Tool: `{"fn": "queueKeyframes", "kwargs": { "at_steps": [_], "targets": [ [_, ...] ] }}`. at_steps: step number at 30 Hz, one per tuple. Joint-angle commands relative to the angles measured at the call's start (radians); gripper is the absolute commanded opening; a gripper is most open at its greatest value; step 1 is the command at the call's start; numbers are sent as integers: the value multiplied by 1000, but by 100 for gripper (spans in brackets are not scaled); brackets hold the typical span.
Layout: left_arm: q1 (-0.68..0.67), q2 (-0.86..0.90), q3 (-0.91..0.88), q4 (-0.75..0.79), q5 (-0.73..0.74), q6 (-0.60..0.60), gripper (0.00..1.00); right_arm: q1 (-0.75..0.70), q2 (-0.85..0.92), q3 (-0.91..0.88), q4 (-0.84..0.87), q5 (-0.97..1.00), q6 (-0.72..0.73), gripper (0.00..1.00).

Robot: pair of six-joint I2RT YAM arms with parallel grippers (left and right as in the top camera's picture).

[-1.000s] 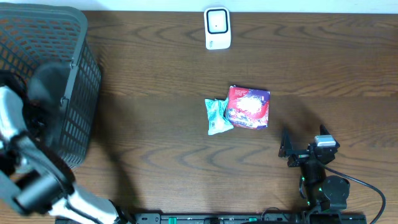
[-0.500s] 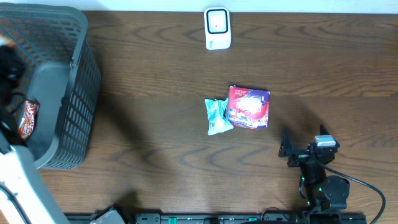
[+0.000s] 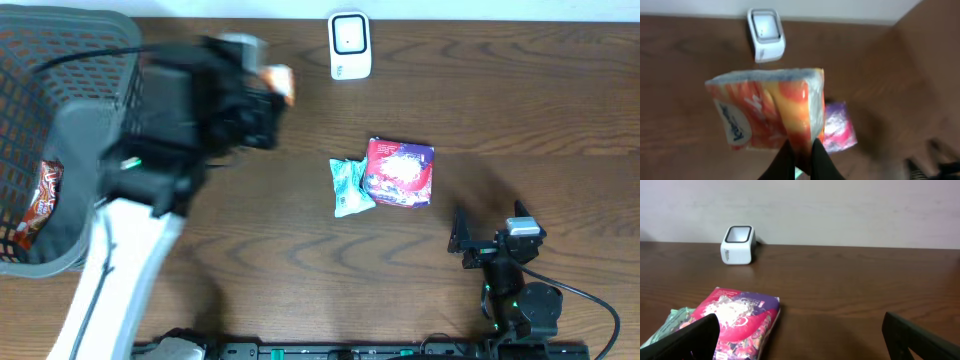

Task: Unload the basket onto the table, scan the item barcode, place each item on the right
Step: 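Carry the orange packet out and drop it beside the green packet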

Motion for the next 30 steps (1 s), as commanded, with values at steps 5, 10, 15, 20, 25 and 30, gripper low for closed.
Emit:
{"fn": "queueKeyframes", "kwargs": {
  "at_steps": [5,10,15,20,25,30],
  "targets": [
    [-190,279,8,36,-254,55,7,9,0,-4,-1,4,14,99],
    [-223,435,8,91,-253,10,7,9,0,-4,-1,4,14,99],
    [-227,527,8,86,-254,10,12,9,0,-4,-1,4,14,99],
    [-227,516,9,84,-254,10,59,9,0,-4,-1,4,14,99],
    [-222,442,10,91,-266,11,69,9,0,-4,-1,4,14,99],
    [-176,303,21,108,-388,10,69,9,0,-4,0,4,14,99]
  ]
}}
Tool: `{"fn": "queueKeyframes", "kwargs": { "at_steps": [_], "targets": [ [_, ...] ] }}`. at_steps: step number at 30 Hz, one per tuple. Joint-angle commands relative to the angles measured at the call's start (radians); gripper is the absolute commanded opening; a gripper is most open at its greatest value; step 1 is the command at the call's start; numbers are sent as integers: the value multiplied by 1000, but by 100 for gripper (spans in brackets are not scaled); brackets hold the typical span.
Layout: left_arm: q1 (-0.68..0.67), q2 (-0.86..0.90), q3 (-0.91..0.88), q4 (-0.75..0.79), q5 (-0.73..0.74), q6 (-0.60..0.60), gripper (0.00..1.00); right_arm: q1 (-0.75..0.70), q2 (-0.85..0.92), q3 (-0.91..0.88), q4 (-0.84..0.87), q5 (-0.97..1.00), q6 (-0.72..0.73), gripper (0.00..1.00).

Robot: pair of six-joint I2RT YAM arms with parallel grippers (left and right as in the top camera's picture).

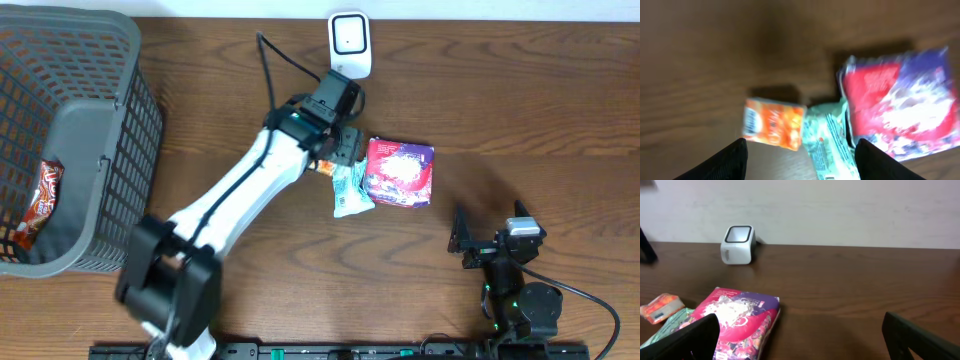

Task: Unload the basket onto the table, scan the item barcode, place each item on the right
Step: 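Carry the orange packet out and drop it beside the green packet, then reach the left gripper into the basket and grasp the red snack bar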

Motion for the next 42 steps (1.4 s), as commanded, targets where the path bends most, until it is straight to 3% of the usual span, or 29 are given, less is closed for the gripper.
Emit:
{"fn": "queueKeyframes", "kwargs": {
  "at_steps": [1,5,9,12,17,23,25,29,32,37,42],
  "targets": [
    [56,-153,23,16,-143,-2,70,9,0,-4,-1,3,14,99],
    [151,-284,23,35,-274,-2,70,9,0,-4,-1,4,14,99],
    [311,-396,23,50,-298,-1,70,9,0,-4,-1,4,14,99],
    [468,-445,23,57,-298,3,80,9,0,-4,-1,4,14,99],
    [743,-441,22,116,-298,102,85,9,0,-4,-1,4,14,99],
    [991,-367,22,129,-298,112,87,9,0,-4,-1,4,14,99],
    [1043,-337,22,107,-295,143,87,9,0,-4,0,4,14,99],
    [1102,-255,17,27,-278,400,87,9,0,-4,0,4,14,99],
    [1118,-200,9,-13,-278,523,86,9,0,-4,-1,4,14,99],
    [1153,-76,8,-60,-278,618,85,9,0,-4,0,3,14,99],
    [1186,-2,8,-56,-274,620,86,9,0,-4,-1,4,14,99]
  ]
}}
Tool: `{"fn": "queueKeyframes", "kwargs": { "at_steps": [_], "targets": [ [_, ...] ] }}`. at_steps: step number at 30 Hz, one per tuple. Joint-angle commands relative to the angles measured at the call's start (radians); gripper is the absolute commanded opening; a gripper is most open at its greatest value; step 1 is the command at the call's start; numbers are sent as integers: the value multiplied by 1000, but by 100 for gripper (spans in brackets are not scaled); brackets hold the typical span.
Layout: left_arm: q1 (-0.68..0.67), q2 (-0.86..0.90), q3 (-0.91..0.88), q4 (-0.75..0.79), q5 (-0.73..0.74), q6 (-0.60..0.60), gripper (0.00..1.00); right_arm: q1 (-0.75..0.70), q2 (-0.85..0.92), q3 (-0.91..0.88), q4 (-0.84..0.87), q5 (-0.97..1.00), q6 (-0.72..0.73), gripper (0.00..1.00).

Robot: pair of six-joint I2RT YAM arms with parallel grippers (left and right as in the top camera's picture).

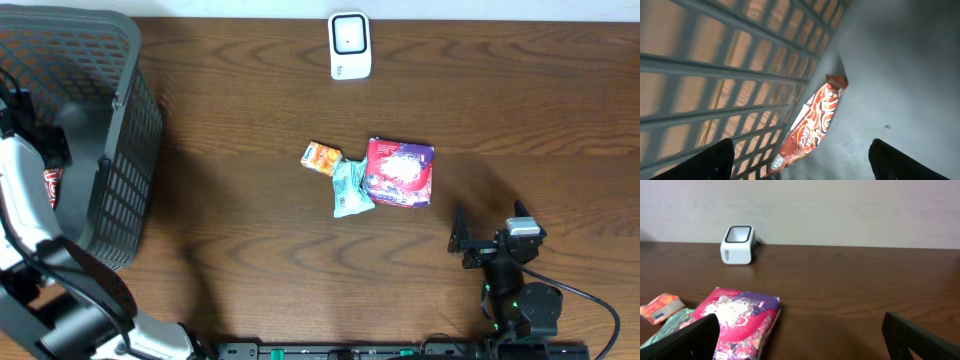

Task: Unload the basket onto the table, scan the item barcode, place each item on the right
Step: 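Reach the left gripper into the basket and grasp the red snack bar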

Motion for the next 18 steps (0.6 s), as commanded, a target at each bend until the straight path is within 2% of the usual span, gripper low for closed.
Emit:
{"fn": "queueKeyframes", "kwargs": {
  "at_steps": [1,5,6,18],
  "targets": [
    [33,56,3,2,22,48,86,9,0,-4,-1,4,14,99],
    [61,97,3,10,114,48,85,9,0,-4,-1,4,14,99],
    [73,120,3,11,127,48,82,9,0,-4,-1,3,14,99],
    [88,223,3,43,126,59,81,9,0,-4,-1,4,14,99]
  ]
}}
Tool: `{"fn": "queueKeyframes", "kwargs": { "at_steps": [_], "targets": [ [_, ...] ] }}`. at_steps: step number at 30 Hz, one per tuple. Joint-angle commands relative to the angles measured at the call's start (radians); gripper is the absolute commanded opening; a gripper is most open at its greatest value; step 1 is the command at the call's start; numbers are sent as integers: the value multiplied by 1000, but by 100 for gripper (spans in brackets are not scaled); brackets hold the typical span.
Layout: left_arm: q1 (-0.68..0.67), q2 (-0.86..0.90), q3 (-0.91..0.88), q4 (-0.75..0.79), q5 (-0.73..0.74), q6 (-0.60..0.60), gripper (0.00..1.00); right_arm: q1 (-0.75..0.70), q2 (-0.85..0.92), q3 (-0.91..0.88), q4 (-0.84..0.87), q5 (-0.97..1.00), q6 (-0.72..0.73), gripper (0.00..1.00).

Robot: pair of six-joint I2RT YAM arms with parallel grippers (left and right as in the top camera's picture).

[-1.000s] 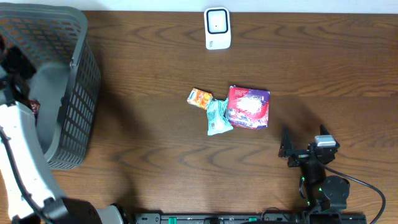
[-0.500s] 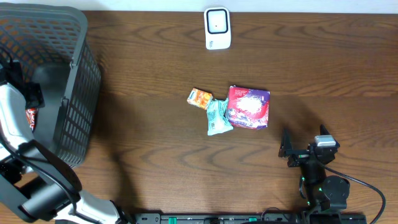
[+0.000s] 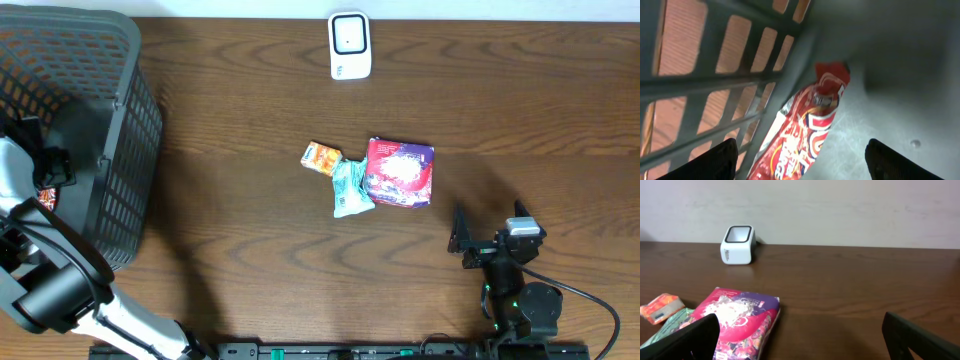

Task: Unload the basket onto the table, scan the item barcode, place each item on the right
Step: 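Reach the left gripper into the basket and grasp the red snack bar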

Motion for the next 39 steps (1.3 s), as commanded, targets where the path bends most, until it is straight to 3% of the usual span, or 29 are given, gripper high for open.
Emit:
{"fn": "queueKeyframes", "kwargs": {
  "at_steps": [1,10,12,15,17,22,28,36,39],
  "targets": [
    [3,33,3,4,16,26,81,9,0,-4,-1,4,14,99],
    [3,133,-1,1,15,32,80,9,0,-4,0,4,14,99],
    [3,145,-3,-2,16,32,75,9,0,-4,-1,4,14,99],
    [3,148,-6,-8,16,31,31,9,0,-4,-1,4,14,99],
    [3,142,-5,-23,16,23,8,9,0,-4,-1,4,14,99],
    [-8,60,-4,-38,16,-60,8,9,0,-4,-1,4,14,99],
    [-61,-156,0,-31,21,-68,7,9,0,-4,-1,4,14,99],
    [-132,-486,0,190,377,-300,7,9,0,-4,0,4,14,99],
    [-155,-579,0,270,412,-413,8,9,0,-4,-1,4,14,99]
  ]
}}
